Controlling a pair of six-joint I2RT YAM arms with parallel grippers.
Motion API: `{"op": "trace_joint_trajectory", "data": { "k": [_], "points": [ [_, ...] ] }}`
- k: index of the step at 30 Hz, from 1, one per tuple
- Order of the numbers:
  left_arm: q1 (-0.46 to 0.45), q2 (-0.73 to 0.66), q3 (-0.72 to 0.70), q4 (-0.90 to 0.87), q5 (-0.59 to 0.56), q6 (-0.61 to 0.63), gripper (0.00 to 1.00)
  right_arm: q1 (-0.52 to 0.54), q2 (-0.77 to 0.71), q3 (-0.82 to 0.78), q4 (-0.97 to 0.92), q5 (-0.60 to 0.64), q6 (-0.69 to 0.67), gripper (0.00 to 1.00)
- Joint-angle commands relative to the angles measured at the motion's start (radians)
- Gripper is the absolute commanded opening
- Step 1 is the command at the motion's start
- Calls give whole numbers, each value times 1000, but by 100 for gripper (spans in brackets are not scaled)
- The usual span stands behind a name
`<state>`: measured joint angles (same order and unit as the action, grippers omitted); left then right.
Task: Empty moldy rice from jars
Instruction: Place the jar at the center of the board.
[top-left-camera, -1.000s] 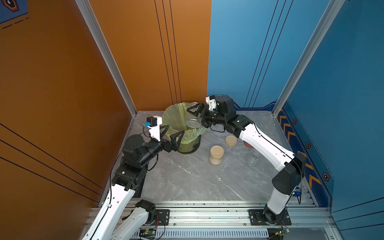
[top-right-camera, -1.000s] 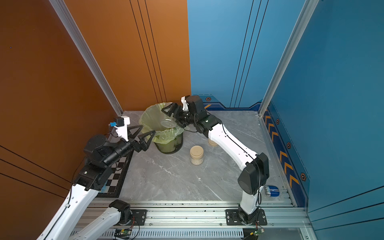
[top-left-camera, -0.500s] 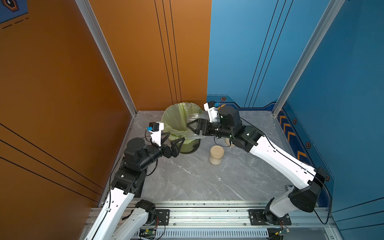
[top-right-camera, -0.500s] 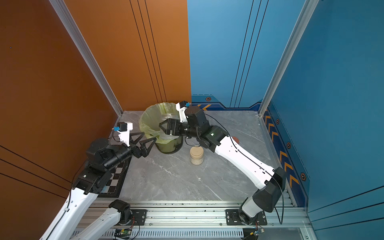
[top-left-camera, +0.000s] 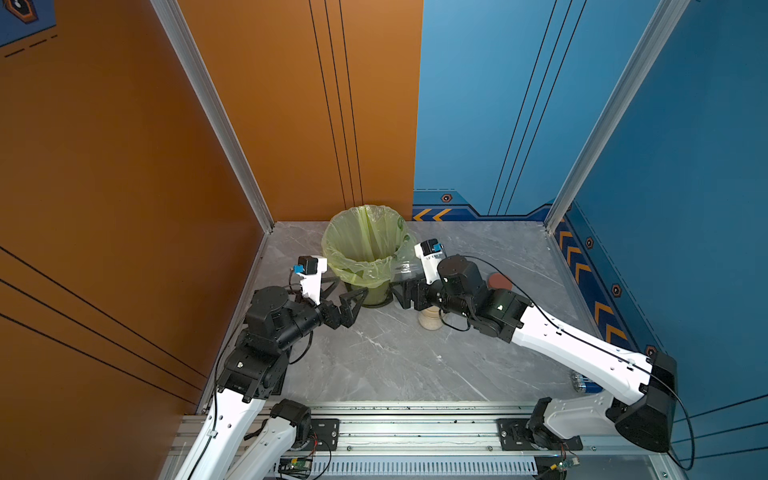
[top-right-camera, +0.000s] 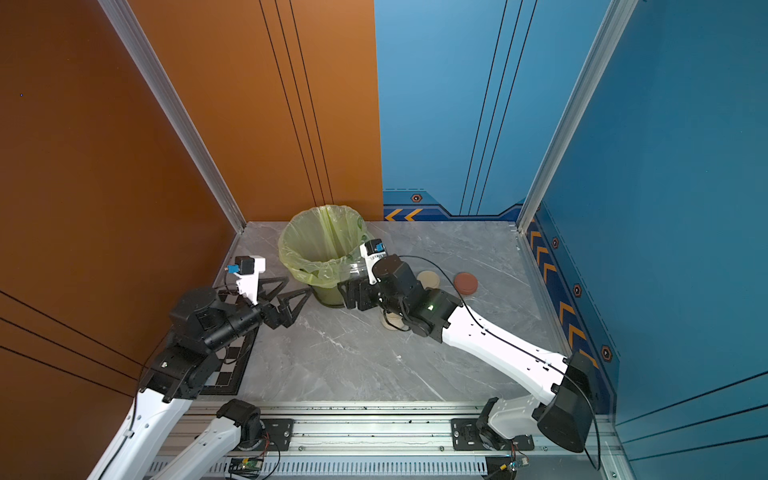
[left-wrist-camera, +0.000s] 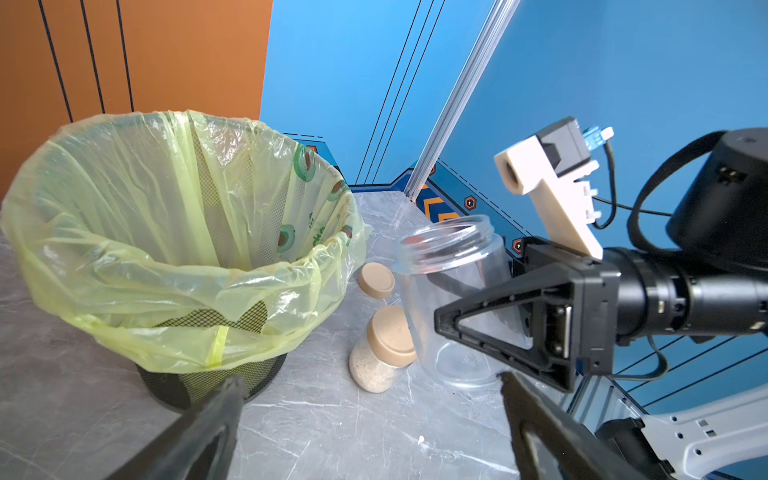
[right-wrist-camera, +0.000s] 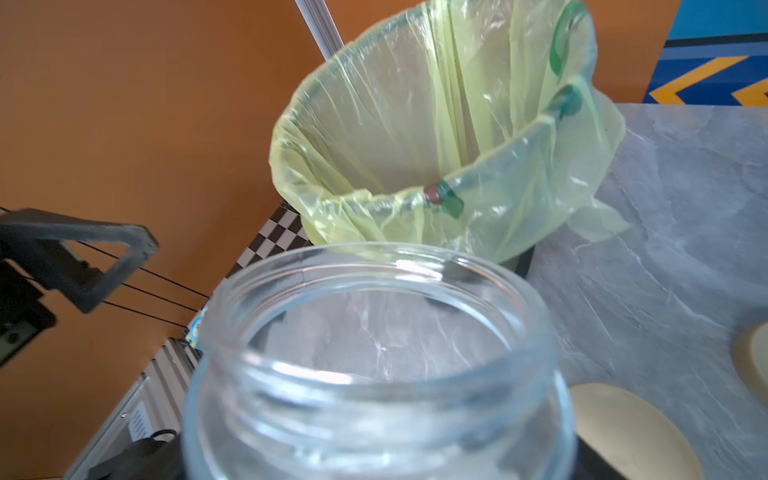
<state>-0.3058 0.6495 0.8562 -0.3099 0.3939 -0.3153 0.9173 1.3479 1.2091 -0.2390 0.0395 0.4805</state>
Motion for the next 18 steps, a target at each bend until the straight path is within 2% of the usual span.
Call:
{"op": "trace_joint_trajectory", "data": {
  "k": [1, 12, 18],
  "points": [
    [10, -24, -22, -40, 22, -11, 98, 27, -59, -64, 197, 74, -57, 0],
    [10, -52, -46, -78, 40, -28, 98, 116, -85, -304, 397, 170, -177, 0],
    [12, -39, -52, -79, 56, -26, 98, 141, -59, -420, 523, 207, -195, 0]
  ]
}}
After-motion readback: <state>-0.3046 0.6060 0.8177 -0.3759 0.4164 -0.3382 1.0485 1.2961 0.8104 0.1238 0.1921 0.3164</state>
